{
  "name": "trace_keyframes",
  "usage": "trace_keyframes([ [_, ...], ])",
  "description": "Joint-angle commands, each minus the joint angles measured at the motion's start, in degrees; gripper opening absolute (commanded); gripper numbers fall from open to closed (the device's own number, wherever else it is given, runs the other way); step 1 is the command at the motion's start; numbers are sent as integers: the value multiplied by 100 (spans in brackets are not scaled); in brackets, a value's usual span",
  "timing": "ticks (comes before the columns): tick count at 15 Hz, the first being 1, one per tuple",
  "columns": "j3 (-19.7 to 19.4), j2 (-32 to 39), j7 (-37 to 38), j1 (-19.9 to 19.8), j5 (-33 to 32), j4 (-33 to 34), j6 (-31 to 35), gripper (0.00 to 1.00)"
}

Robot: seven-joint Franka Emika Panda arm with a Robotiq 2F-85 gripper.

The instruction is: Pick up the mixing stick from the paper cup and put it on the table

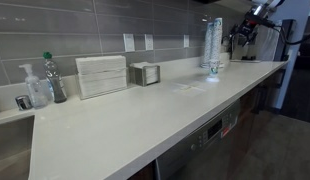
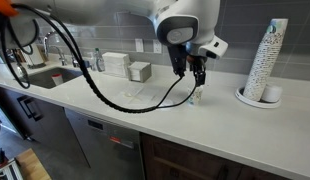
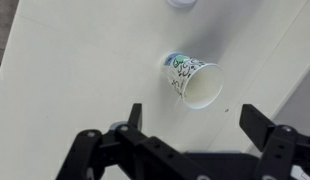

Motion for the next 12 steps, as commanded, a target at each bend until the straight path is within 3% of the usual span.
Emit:
trace_keyframes([
  [1,279,601,399,-260,-118,721,-424,100],
  [2,107,262,140,-71,-17,233,-84,100],
  [10,116,290,162,-65,-19,285,-95,100],
  [12,284,482,346,-175,-284,524,-203,100],
])
